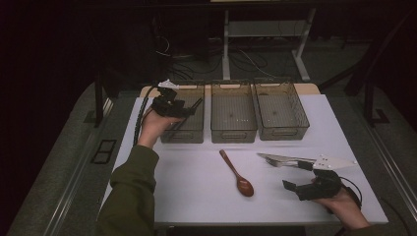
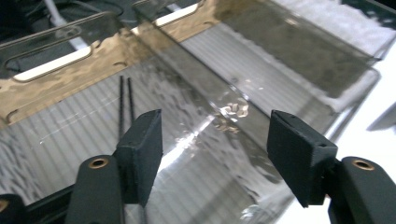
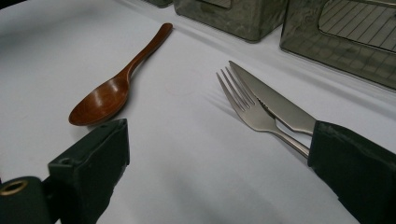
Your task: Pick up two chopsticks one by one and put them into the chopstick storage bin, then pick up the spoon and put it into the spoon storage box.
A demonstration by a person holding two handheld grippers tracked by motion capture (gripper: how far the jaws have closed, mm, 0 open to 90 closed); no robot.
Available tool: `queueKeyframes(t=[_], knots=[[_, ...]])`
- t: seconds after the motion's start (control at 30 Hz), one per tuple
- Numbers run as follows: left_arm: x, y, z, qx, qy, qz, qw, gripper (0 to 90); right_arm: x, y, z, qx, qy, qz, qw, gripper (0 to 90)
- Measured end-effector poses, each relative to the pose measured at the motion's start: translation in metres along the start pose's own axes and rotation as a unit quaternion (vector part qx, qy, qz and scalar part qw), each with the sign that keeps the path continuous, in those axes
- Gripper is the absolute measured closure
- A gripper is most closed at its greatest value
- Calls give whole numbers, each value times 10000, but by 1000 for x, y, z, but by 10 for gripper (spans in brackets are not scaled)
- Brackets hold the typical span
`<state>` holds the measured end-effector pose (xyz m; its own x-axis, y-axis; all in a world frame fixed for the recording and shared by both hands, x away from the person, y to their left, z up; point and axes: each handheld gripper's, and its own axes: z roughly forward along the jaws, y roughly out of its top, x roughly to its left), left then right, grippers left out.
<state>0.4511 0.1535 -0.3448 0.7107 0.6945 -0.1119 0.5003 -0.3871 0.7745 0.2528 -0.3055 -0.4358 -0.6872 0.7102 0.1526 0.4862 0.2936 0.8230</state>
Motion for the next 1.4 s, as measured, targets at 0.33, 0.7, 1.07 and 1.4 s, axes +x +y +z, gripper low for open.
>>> queueKeyframes(t=[0.33,0.7,1.07,1.4], knots=[[-37,-20,-14,-104,-112,399,9991,250,0,0,0,-6,-5,1,10000,49],[-67,-57,-27,-266,-238,521,9980,203,0,1,0,-10,-2,1,10000,49],[-87,-95,-32,-416,-242,450,9978,169,0,1,0,-25,3,4,10000,48],[-95,-136,-35,-469,-234,447,9976,83,4,7,2,116,106,11,9999,49]])
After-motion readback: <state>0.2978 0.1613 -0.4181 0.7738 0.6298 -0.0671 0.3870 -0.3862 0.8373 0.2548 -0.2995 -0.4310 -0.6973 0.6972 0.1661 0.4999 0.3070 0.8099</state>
